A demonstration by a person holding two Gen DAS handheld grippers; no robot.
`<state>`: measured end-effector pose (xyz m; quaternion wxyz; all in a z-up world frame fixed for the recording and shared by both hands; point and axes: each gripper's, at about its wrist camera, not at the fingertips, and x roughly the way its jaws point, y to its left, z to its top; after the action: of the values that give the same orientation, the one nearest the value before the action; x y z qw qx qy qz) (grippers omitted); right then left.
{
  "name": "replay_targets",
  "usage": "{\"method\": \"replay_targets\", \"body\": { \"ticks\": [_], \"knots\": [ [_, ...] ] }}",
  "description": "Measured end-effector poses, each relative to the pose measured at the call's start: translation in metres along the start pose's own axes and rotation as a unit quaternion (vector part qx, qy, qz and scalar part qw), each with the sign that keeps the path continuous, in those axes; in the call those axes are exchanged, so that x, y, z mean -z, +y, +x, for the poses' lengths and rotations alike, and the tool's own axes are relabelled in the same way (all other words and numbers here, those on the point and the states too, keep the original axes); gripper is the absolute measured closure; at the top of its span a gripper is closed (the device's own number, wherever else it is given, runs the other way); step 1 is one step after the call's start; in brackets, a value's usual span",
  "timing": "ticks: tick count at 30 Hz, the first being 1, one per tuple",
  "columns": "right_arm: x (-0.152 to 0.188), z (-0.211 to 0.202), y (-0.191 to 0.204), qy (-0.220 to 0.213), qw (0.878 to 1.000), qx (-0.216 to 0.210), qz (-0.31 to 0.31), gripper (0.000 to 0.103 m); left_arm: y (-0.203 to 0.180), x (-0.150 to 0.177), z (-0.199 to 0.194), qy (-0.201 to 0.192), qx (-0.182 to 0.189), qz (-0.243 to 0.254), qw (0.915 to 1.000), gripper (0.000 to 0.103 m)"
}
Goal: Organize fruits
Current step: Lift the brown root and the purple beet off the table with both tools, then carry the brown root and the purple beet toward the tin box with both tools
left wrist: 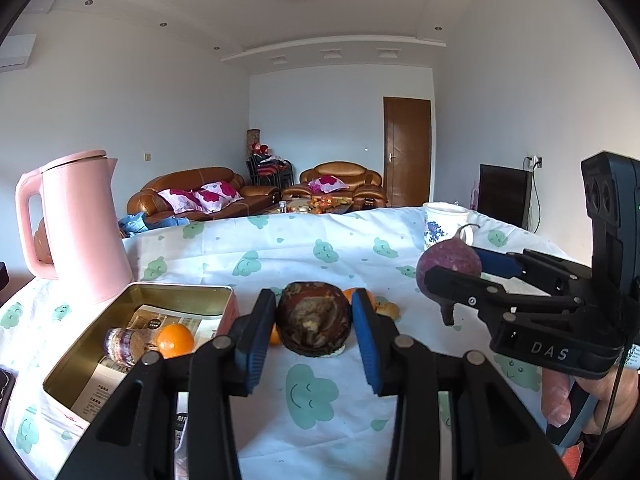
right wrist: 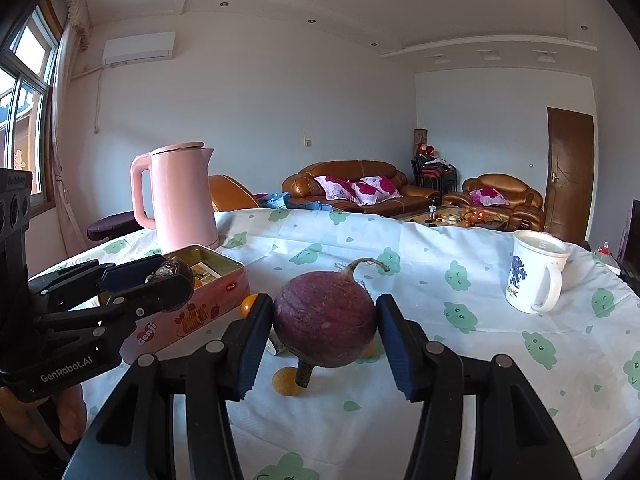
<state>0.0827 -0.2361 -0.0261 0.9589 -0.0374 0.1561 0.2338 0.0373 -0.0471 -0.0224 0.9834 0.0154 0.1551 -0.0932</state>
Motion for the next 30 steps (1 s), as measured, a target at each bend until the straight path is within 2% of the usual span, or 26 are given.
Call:
{"method": "replay_targets", "body": {
  "ticks": [24,30],
  "knots": [
    [0.001,-0.014,0.011,-0.034,0.999,0.006,-0.030,0.048,-0.005,-0.001,-0.015,-0.038,-0.023,0.019,0.9988,0.062],
    [0.001,-0.011,0.019,-0.027,0.999,0.000,-0.044,0.048,-0.004,0.000,-0.016,-0.039,-0.030,0.022,0.9986,0.062]
  ]
}}
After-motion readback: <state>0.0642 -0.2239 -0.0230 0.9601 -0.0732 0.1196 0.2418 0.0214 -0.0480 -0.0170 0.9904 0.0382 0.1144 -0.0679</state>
